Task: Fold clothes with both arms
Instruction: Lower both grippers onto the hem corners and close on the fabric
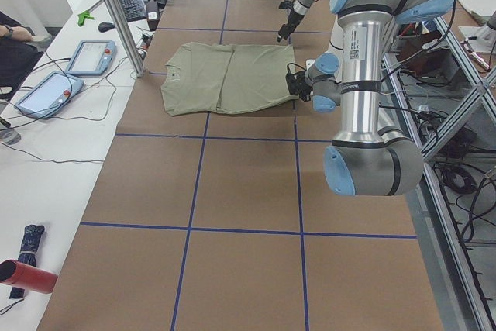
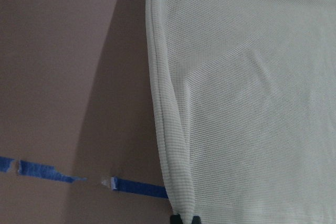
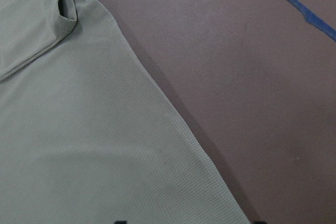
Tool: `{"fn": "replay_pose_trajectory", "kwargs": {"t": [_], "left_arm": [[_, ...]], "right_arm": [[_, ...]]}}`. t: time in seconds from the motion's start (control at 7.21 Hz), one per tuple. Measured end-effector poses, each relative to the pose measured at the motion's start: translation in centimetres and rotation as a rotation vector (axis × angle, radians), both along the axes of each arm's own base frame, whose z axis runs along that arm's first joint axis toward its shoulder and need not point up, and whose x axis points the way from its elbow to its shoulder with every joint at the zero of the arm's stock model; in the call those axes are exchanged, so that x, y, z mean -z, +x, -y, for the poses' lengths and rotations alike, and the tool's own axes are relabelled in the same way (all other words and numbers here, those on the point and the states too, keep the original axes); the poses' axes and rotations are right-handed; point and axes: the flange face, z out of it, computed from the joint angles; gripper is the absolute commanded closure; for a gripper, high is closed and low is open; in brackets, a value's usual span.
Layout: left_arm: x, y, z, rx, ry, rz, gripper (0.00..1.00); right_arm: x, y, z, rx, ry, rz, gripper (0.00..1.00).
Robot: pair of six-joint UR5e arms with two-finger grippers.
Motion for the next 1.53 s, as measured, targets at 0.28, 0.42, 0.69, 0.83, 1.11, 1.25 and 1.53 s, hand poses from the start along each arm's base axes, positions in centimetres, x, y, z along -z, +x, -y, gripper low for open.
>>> {"fn": "replay_pose_trajectory", "kwargs": {"t": [0.28, 0.42, 0.69, 0.83, 1.11, 1.25, 1.53], "left_arm": [[0.1, -0.1, 0.0, 0.001, -0.004, -0.005, 1.0], [0.2, -0.1, 0.0, 0.002, -0.004, -0.006, 1.0], [0.2, -0.1, 0.0, 0.003, -0.004, -0.006, 1.0], [0.1, -0.1, 0.0, 0.003, -0.004, -0.005, 1.0], [0.1, -0.1, 0.0, 0.004, -0.004, -0.005, 1.0], [0.1, -0.1, 0.0, 0.004, -0.004, -0.005, 1.0], [0.2, 0.0, 0.0, 0.003, -0.005, -0.006, 1.0]], "right_arm": [[-0.7, -1.0, -1.5, 0.009, 0.023, -0.019, 0.15], [-0.8, -1.2, -2.1, 0.014, 0.031, -0.023, 0.15], [-1.2, -1.5, -2.8, 0.022, 0.041, -0.033, 0.16], [-1.6, -1.6, -3.0, 0.021, 0.045, -0.043, 0.16], [-2.2, -1.9, -3.1, 0.019, 0.053, -0.056, 0.17], [-2.2, -2.0, -3.3, 0.02, 0.057, -0.058, 0.19], [-2.4, -2.2, -4.1, 0.024, 0.071, -0.062, 0.22]]}}
